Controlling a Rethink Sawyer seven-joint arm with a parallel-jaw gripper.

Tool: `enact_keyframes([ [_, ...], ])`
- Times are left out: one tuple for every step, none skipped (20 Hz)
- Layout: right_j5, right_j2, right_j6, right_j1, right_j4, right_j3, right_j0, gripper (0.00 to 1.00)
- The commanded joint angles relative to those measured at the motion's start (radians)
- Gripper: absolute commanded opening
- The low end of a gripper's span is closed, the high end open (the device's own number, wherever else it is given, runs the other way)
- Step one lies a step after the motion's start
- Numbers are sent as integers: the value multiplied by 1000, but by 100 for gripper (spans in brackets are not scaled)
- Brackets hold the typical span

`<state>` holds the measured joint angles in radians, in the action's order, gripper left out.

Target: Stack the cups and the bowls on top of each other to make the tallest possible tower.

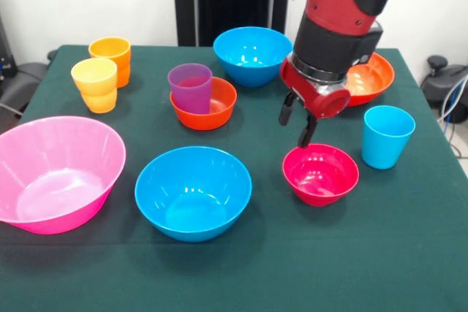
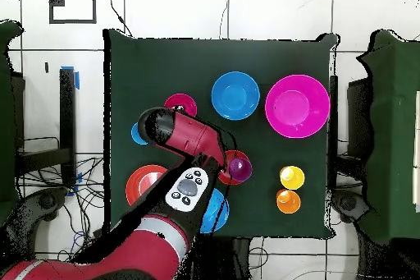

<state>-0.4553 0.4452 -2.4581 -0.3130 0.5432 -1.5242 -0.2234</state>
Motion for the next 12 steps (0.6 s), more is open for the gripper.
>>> enact_keyframes([
  [34,-111,-250,90,61,15,-29,100],
  [31,-103,-263,106,69,33,-37,100],
  [32,-99,-270,121,76,49,-40,100],
  [38,-99,-273,135,85,61,-41,100],
  [46,-99,-275,148,95,72,-44,100],
  [55,-96,-279,164,105,83,-48,100],
  [64,-98,-281,176,116,92,-49,100],
  [75,-97,-282,189,125,102,-51,100],
  [79,-95,-284,197,132,110,-54,100],
  [80,-92,-283,204,138,119,-56,100],
  [81,-88,-285,208,146,126,-63,100],
  [71,-82,-285,210,148,132,-66,100],
])
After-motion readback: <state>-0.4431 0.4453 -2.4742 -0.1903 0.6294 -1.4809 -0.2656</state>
